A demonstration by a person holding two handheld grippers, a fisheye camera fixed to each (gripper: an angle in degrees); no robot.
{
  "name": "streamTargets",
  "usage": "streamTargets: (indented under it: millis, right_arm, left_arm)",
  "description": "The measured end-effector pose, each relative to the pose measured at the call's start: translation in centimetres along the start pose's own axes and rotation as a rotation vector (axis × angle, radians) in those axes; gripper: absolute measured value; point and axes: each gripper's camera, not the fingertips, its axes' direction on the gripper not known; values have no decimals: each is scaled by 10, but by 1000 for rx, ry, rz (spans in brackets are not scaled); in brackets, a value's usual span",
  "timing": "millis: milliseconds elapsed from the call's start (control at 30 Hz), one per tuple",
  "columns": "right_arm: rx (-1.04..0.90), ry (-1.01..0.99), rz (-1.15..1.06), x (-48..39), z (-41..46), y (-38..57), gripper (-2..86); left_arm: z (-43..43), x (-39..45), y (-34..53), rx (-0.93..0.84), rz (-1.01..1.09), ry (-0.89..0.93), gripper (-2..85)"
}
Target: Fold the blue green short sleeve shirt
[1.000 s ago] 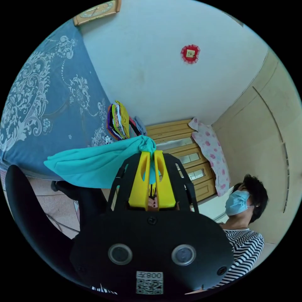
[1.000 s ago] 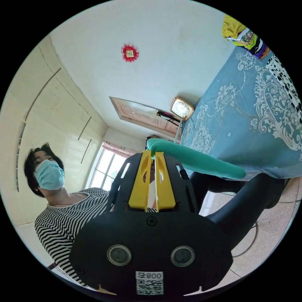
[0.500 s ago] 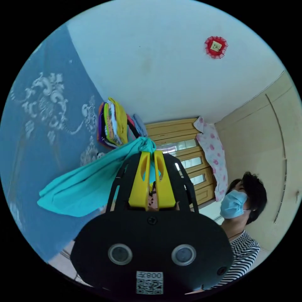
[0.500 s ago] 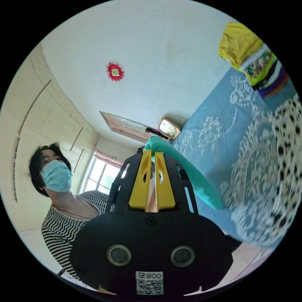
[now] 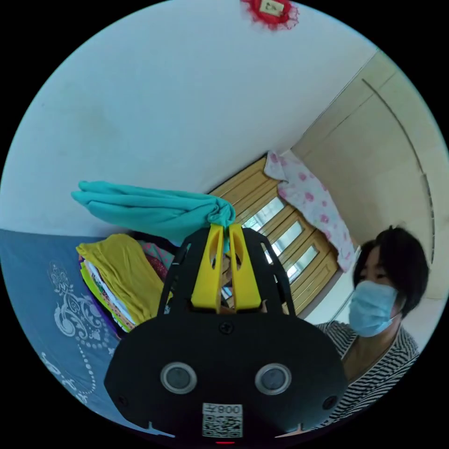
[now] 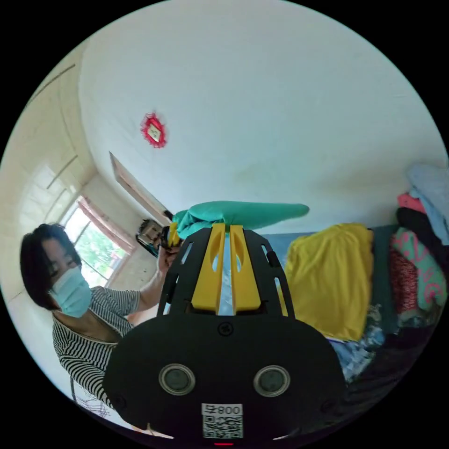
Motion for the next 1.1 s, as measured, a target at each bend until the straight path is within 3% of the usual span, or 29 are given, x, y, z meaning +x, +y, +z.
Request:
streamTargets:
  millis: [200, 267, 333, 500, 633, 733, 867, 1100]
  right_arm:
    - [-284, 336, 333, 181, -11, -10, 10]
    - [-430, 406, 458, 244, 5, 6, 8]
    - [-495, 434, 464, 265, 13, 7, 8]
    - [-608, 458, 411, 276, 24, -19, 6]
    - [-677, 632, 340, 262, 33, -35, 2]
    - [-611, 781, 289, 236, 23, -42, 0]
    - [-451, 574, 190, 196, 42, -44, 0]
    - [-610, 637, 266, 239, 121, -17, 0]
  left_arm:
    - [209, -182, 149, -332, -165, -242, 27]
    - [258, -259, 226, -429, -343, -237, 27]
    - [275, -284, 262, -414, -376, -203, 28]
    - [306, -320, 309, -430, -360, -237, 30]
    - [327, -354, 352, -445, -397, -259, 32]
    - [336, -366, 379, -459, -408, -283, 34]
    - [338, -365, 407, -452, -404, -312, 34]
    - [346, -368, 449, -505, -364, -373, 21]
